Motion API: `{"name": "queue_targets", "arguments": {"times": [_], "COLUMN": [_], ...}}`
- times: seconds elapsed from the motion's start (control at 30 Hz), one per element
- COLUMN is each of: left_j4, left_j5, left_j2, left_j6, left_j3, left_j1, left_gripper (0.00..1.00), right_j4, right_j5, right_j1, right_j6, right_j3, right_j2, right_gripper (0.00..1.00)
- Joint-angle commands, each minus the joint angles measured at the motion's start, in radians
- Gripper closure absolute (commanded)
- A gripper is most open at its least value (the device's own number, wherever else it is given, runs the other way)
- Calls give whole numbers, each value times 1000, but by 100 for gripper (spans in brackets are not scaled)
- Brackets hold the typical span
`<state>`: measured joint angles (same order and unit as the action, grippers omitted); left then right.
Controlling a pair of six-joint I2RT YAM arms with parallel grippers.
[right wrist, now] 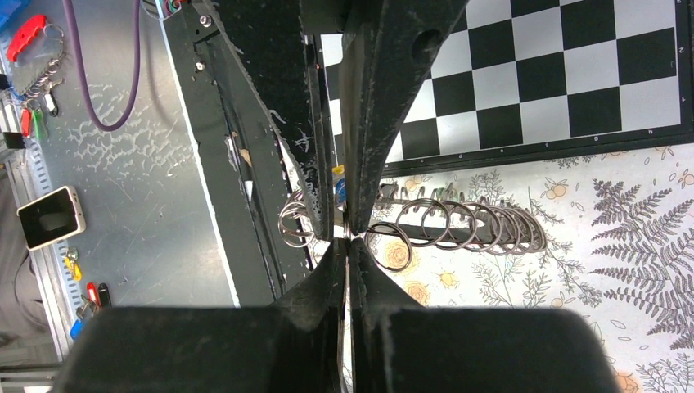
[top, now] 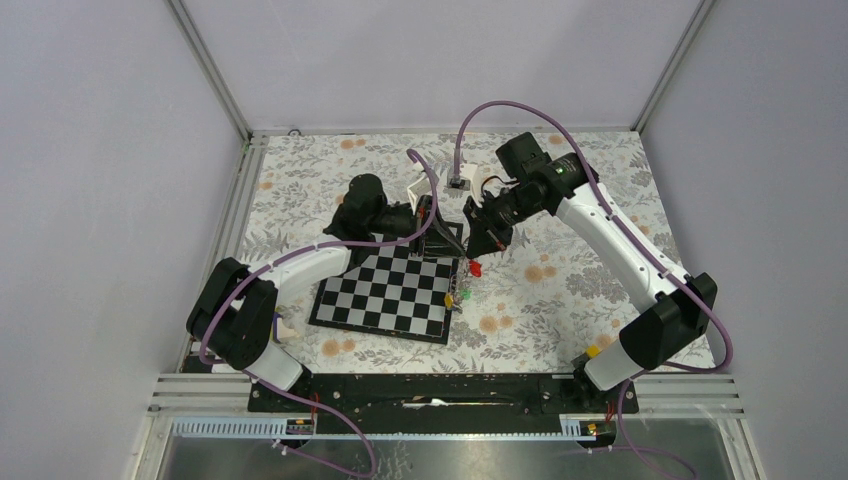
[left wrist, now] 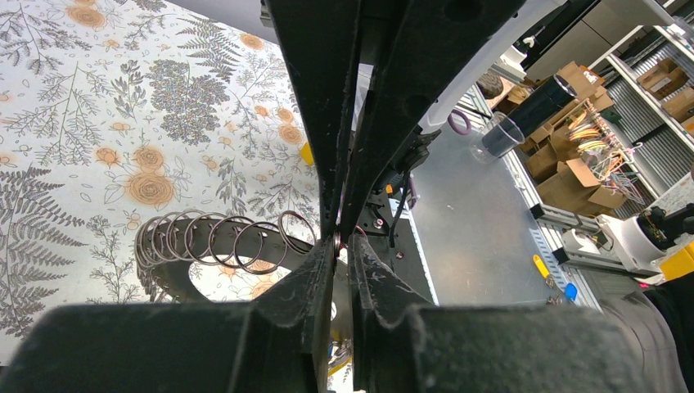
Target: Put the keys on the keyring
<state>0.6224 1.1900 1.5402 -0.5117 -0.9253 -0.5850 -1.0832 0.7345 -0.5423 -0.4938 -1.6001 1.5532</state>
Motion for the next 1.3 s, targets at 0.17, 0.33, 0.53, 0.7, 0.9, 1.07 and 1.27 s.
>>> {"name": "queue_targets", "arguments": {"times": [0.17, 0.33, 0.53, 0.7, 0.9, 1.07, 1.27], "left_j4": [8, -66, -34, 124, 256, 264, 274], "left_j5": [13, 22, 36, 49, 55, 54, 49], "left_j2": [-18, -28, -35, -37, -35, -35, -31], "left_j6": [42, 90, 47, -82, -174, -180, -189], "left_j3": [-41, -56, -63, -34, -14, -12, -13], "left_j1": [-3, -2, 0, 6, 8, 10, 12], "left_gripper": [100, 100, 100, 100, 100, 100, 100], "right_j4": [10, 42, 125, 234, 279, 282, 298], "right_j5": [0, -16, 11, 105, 233, 264, 279], "right_j1": [-11, -11, -4, 52, 89, 93, 94], "right_j6": [-12, -10, -2, 27, 39, 34, 44], "right_j3": [-5, 12, 47, 105, 151, 178, 213], "right_j2": [-17, -39, -89, -141, -159, -172, -186], "right_gripper": [100, 95, 74, 69, 69, 69, 70]}}
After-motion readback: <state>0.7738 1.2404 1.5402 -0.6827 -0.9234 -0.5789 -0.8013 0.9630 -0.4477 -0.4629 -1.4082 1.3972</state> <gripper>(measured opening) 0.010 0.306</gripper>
